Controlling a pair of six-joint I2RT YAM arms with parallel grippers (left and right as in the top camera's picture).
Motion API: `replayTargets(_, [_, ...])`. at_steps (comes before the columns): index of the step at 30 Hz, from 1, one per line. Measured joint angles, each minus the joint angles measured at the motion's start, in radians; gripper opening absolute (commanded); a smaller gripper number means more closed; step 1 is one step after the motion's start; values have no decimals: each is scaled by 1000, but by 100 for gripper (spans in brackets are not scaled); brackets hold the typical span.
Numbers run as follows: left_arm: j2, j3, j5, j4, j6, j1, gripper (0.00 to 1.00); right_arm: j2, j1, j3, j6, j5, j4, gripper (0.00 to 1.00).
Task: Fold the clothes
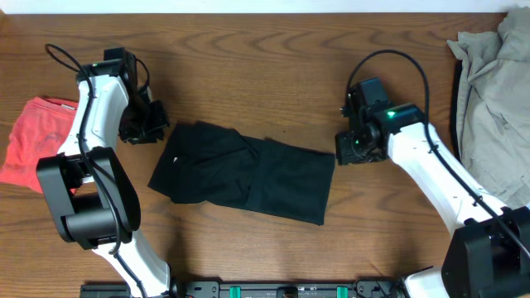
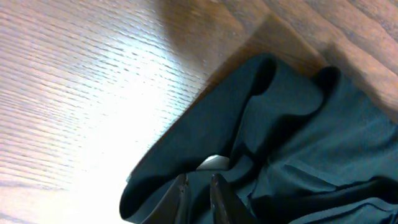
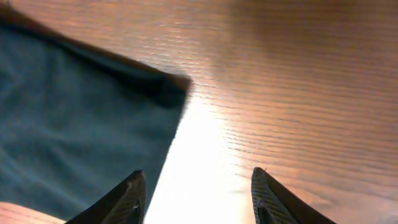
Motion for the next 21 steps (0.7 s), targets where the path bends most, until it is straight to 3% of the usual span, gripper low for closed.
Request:
replayTargets(2, [0, 0, -2, -3, 3, -1, 53, 0, -7, 0, 0, 1, 0, 53])
replayTargets(4, [0, 0, -2, -4, 5, -3, 60, 0, -8, 0, 0, 3, -1, 53])
replayTargets(10, [0, -50, 34, 8, 58, -3, 68, 0, -8, 0, 0, 4, -2, 53])
replayTargets(21, [-14, -303, 127, 275, 196, -25, 71, 0, -8, 0, 0, 4, -3, 54])
